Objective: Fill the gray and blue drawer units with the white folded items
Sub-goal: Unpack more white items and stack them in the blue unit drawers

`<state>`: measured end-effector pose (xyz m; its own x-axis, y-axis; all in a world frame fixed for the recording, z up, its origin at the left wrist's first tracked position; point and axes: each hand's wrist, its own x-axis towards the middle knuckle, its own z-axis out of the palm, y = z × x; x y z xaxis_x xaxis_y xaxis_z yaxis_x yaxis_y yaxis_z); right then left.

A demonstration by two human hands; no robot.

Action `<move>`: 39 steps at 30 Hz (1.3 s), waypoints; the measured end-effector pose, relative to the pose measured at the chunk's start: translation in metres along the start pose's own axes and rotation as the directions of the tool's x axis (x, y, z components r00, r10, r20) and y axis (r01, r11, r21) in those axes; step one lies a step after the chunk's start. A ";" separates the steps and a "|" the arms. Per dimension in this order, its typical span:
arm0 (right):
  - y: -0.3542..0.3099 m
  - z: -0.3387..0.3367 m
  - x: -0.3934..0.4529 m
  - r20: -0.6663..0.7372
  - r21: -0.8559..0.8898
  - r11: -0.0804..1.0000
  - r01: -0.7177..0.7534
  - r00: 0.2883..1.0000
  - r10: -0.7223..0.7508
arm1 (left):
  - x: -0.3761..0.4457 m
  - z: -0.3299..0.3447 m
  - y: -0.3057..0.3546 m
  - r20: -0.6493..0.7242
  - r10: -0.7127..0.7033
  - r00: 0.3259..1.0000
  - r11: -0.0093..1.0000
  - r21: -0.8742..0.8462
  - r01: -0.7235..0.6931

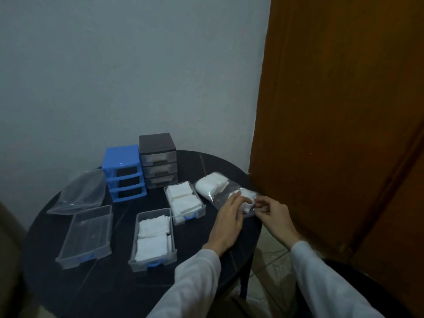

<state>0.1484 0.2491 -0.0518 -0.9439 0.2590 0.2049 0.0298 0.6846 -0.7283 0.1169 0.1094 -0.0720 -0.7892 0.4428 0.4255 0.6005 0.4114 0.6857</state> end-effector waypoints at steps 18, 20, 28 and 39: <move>-0.014 0.044 0.016 -0.306 -0.155 0.965 -0.211 0.939 0.156 | 0.003 0.001 -0.009 -0.075 -0.143 0.987 0.961 -0.248 0.120; -0.012 0.046 0.016 -0.274 -0.135 0.976 -0.173 0.953 0.131 | 0.003 0.001 -0.010 -0.072 -0.162 0.984 0.954 -0.266 0.138; 0.001 0.041 -0.002 -0.221 -0.046 0.996 0.072 0.972 -0.081 | 0.002 0.000 -0.013 -0.063 -0.208 0.976 0.931 -0.319 0.178; 0.001 0.031 -0.001 -0.191 0.171 0.983 0.062 0.981 -0.029 | 0.003 0.003 -0.014 -0.068 -0.155 0.986 0.948 -0.290 0.129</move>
<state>0.1394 0.2282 -0.0735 -0.8642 0.3644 0.3470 -0.0859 0.5726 -0.8153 0.1066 0.1072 -0.0822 -0.8796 0.3186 0.3532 0.4303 0.2163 0.8764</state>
